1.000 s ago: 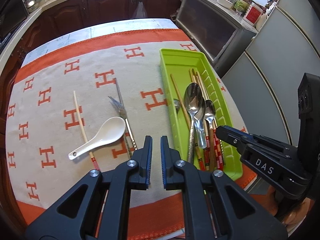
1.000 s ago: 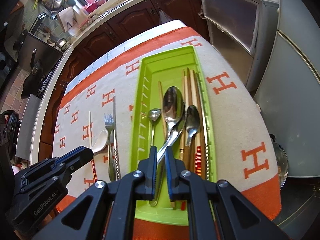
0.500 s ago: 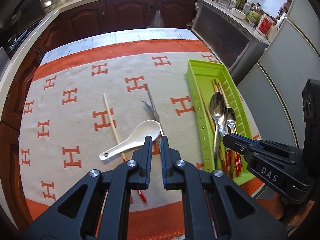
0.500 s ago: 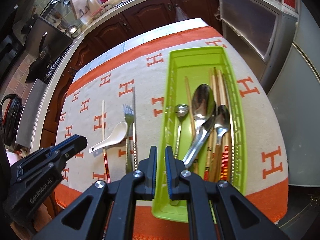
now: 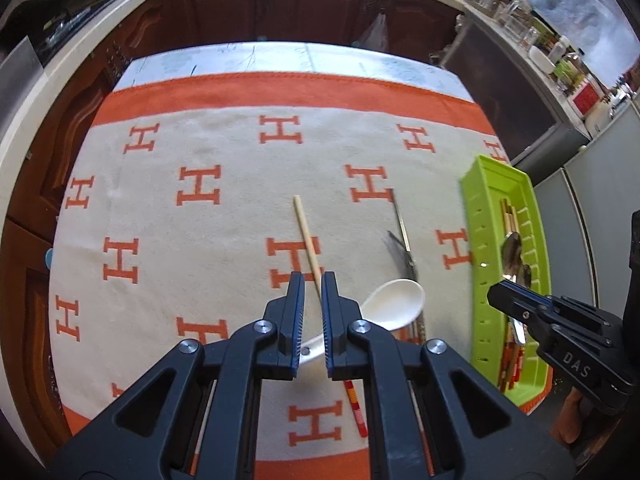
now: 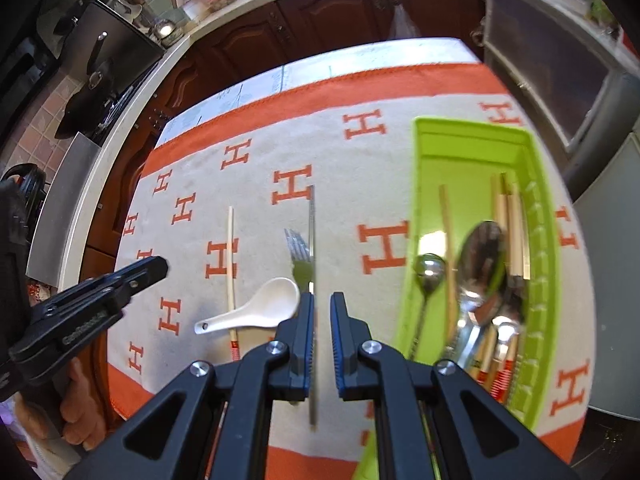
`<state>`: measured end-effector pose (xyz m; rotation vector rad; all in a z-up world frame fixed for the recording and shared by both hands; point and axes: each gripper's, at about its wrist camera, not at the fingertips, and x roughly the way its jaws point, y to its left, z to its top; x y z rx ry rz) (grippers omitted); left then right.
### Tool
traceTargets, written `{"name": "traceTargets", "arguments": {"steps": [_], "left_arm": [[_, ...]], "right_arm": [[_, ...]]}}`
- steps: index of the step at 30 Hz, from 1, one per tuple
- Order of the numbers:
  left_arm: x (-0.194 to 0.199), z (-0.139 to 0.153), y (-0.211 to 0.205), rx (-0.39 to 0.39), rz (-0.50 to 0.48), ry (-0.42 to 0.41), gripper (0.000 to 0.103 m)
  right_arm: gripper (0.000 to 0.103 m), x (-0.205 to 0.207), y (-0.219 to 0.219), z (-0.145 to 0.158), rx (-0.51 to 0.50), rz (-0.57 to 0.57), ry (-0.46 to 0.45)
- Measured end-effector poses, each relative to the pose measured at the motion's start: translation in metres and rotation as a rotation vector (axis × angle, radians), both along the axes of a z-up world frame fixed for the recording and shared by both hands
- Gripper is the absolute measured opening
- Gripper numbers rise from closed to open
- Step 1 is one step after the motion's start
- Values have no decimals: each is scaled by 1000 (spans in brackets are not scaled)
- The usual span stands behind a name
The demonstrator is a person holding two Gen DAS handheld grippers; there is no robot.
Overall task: Organize utensils
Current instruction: 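Grasp a wooden chopstick with the left tool while the right tool grasps a white ceramic spoon, then lower the chopstick and ceramic spoon into the green tray and open both tools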
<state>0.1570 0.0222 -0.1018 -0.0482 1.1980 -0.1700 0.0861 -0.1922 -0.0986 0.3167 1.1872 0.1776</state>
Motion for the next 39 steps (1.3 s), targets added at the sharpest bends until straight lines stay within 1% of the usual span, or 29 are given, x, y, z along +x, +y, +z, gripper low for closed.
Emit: {"name": "traceTargets", "arguments": {"steps": [2,5,8,16,22,23,25,28,30,34,36,39], "left_arm": [[8,-13,3,-1,7,30,6],[15,-33,3,-25,-20,83,6],[16,-48,-1,-23,-39,107,6],[16,-59,-16,-37,-93,117,6],[11,-74,-25,-38,-118,152,6],[9,-74,-26,-32,-121,136,6],[7,-74,-28,-37,-134,135,6],[4,-74,-29,-48,-147,144,6],[2,-74,-28,-66,-147,161,6],[3,-69,-15,-95,-109,164,6],[4,-68,-8,-99,-90,164,6],[7,-73,-5,-93,-65,186,6]], "right_arm": [[8,7,4,-7,34,14,25],[8,15,8,-17,67,25,59],[8,21,11,-28,97,34,86],[8,29,17,-58,142,21,161],[8,31,21,-66,153,15,170],[9,31,22,-66,150,13,164],[9,31,24,-65,142,17,151],[4,27,26,-60,118,24,113],[4,24,26,-54,109,35,81],[3,15,24,-37,97,75,8],[3,10,22,-31,84,88,-18],[3,2,14,-23,93,99,-48]]}}
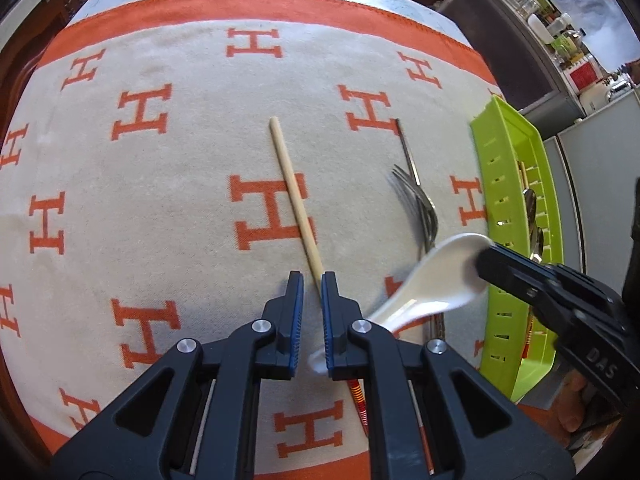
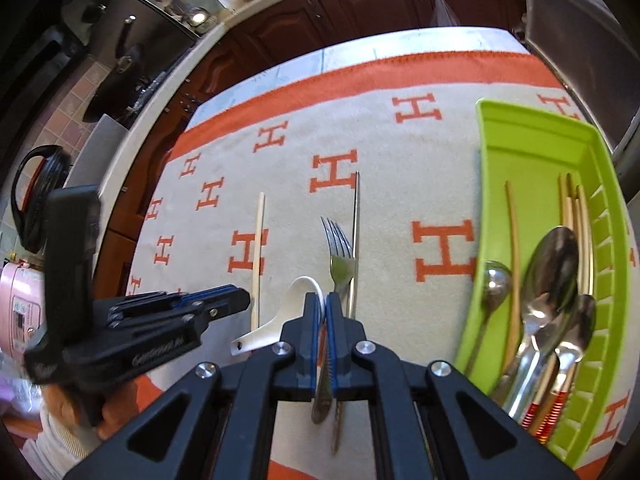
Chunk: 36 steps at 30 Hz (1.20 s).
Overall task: Organize utensils
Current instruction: 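Lower the chopstick and ceramic spoon into the green tray and open both tools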
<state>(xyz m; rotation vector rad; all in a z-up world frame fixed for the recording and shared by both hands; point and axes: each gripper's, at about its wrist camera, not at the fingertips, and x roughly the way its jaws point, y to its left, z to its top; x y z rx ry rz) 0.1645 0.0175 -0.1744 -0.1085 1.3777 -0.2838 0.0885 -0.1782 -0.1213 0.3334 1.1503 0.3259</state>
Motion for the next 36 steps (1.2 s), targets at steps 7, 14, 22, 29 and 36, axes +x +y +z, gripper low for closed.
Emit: {"name": "traceTargets", "arguments": {"steps": [7,14,22,29,36], "left_arm": [[1,-7,-20,56,-14,6,6],[0,-6,-23,57,38,-41,3],[-19,36,-27,13,22,-127,3],[-42,83,-68,-91,-70,-182,3],[-56,99,-132,-140,-168,-205,3]], "right_arm": [[3,-16,-18,15,16,-14,-52],[3,-30,-34,21,39,-41,-68],[3,-45,-54,35,39,-59,-99],[3,-75,-86,68,-75,-81,-165],[3,-101,-114,78,-202,-117,-174]]}}
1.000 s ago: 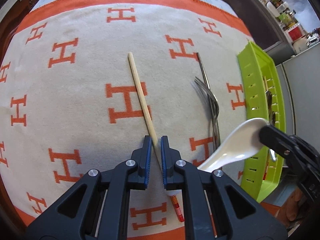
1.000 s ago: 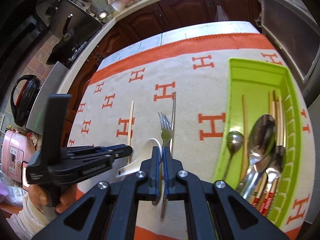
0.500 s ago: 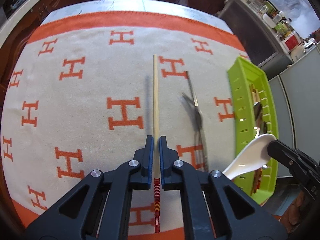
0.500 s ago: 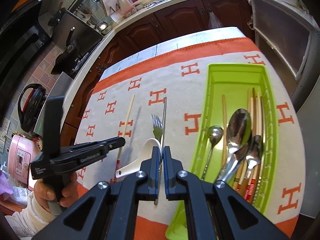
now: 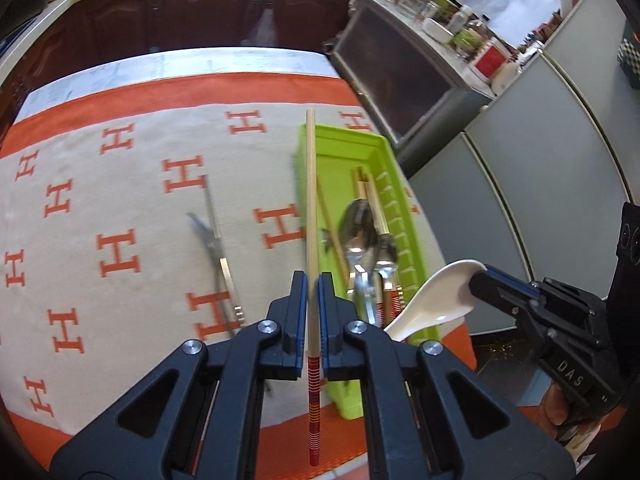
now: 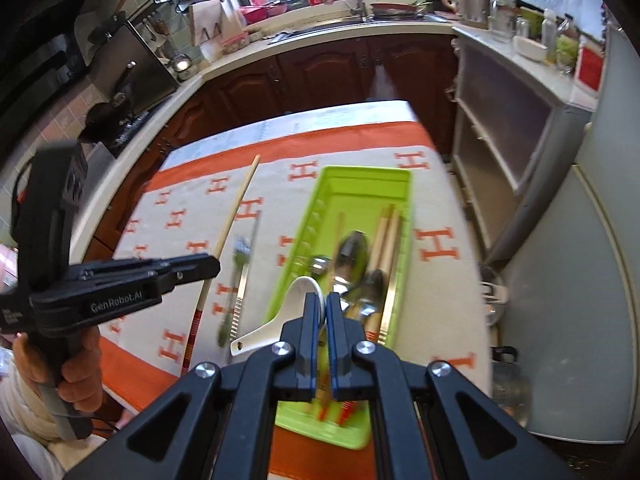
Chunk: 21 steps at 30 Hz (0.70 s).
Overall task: Organize utensils
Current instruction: 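Lower the chopstick and ceramic spoon into the green tray and open both tools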
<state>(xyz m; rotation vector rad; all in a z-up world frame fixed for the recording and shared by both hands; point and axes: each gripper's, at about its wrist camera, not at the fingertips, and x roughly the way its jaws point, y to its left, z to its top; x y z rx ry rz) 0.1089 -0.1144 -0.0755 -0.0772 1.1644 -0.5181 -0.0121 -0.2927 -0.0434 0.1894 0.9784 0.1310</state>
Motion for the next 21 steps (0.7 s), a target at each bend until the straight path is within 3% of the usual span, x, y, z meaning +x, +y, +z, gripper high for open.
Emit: {"name": "traceTargets", "arguments": {"steps": [7,13,21], "left_arm": [[0,-4,-47,1,-40,-28,3],[9,-27,-67,22,-45,-8,3],[20,-59,-66,46,-38,35,3]], "right_arm": [[3,-9,-13,-3,-114,-32,25],[3,-3,-10,-19,-185,-16,73],[4,27,-5,-39,-175,-5,114]]}}
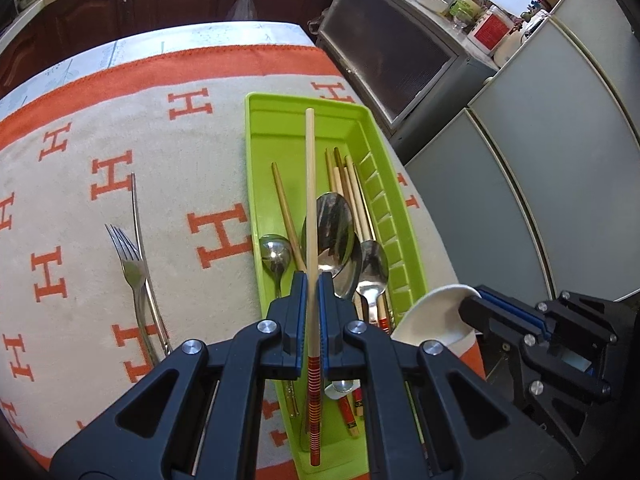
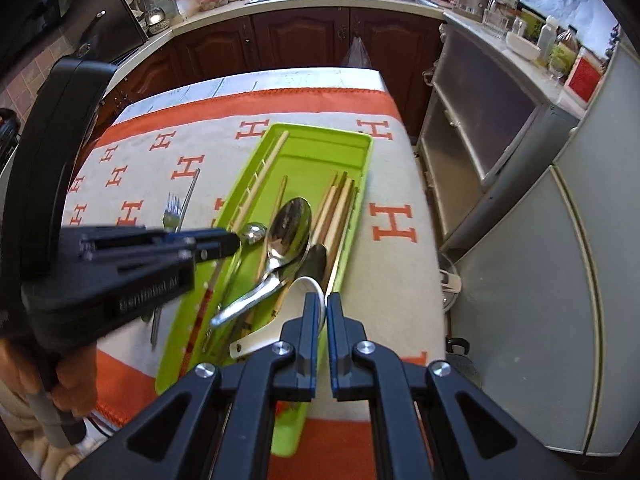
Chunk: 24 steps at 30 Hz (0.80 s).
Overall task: Organize utensils
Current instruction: 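Lower the chopstick and ceramic spoon into the green tray and open both tools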
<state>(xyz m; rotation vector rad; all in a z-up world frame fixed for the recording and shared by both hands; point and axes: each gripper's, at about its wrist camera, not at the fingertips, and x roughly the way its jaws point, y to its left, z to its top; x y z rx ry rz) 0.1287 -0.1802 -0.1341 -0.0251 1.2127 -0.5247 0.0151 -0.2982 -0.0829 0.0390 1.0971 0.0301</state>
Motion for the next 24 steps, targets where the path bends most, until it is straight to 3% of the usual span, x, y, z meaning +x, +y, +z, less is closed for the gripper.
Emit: {"name": "traceTargets", "arguments": {"steps": [9,15,20,24], "left_arm": [[5,-7,13,9,20,19,4],[0,1,18,23,6,22,5],[-6,7,25,47,25,13,26],[-11,15,34,61,43,-12,31]], "right_arm": [[8,36,6,-8,119,-31,-26],[9,39,0,-10,201,-68,-22],[9,35,-3,-12,228,-85,-13],[9,32,-3,-16,244,-99,3]]}}
